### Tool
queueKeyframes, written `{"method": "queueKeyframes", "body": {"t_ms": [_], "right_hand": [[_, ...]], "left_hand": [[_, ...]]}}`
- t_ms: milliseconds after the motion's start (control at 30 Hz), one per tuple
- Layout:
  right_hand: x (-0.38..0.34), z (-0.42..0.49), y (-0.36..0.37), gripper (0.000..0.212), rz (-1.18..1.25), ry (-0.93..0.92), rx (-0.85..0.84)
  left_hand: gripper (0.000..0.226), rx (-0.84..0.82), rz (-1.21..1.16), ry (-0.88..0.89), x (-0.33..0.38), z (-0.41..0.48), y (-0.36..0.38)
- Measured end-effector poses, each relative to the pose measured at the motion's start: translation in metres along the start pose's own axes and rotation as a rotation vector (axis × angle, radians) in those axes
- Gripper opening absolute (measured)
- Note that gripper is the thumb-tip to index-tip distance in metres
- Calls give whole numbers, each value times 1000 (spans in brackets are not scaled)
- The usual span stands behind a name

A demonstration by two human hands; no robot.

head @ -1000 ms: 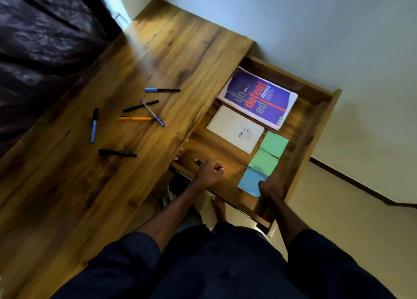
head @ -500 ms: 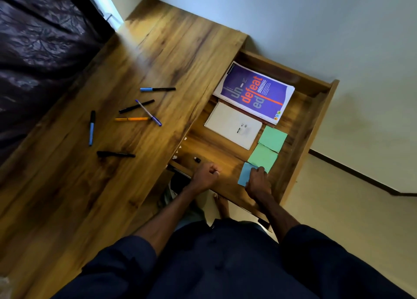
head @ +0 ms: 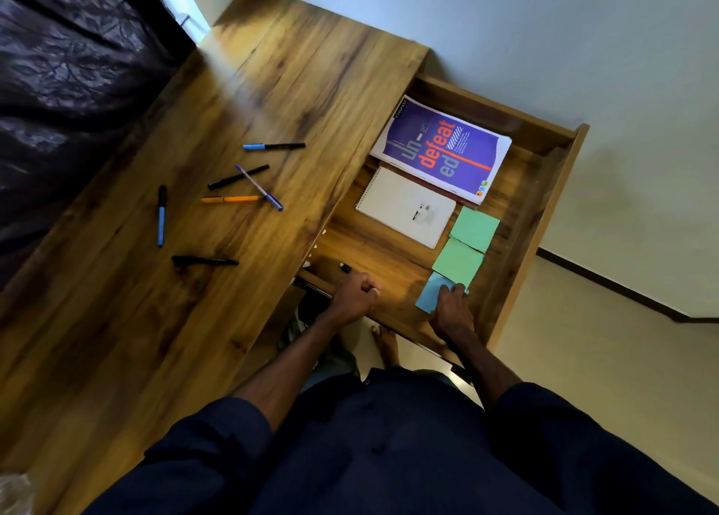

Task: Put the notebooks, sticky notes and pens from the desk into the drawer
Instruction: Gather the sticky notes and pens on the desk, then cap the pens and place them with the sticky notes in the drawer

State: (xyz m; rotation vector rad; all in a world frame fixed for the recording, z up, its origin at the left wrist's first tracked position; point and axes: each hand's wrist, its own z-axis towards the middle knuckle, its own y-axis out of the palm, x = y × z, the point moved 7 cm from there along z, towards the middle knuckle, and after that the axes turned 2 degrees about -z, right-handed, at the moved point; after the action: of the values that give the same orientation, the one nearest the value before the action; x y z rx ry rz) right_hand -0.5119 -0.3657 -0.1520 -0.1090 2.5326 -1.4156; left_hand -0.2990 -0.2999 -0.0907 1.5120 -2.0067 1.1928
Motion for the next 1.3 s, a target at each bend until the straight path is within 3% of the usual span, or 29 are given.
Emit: {"method": "queueKeyframes", "body": {"t_ms": [233, 400, 500, 667, 767, 967, 1167, 1300], "right_hand": [[-28, -1, -17, 57, 172, -27, 111], [-106, 4, -77, 30, 402, -241, 317], [-165, 4, -113, 25, 493, -382, 381], [-260, 13, -140, 21, 528, -541, 370], [-314, 17, -143, 21, 488, -598, 324], [-371, 49, -118, 11, 393, -561, 214], [-389, 70, -105, 30, 264, -386, 168], [-388, 79, -94, 26, 228, -314, 148]], "left_hand": [[21, 59, 12, 34, -1, -4, -19], [19, 196, 27, 114, 13, -7, -55], [20, 300, 15, 143, 22, -9, -89], [22, 580, -34, 54, 3, -21, -165], [19, 664, -98, -29, -26, -30, -208], [11, 737, -233, -119, -88, -37, -270], [14, 680, -325, -122, -105, -24, -296], [12, 633, -308, -81, -106, -11, -299]]}}
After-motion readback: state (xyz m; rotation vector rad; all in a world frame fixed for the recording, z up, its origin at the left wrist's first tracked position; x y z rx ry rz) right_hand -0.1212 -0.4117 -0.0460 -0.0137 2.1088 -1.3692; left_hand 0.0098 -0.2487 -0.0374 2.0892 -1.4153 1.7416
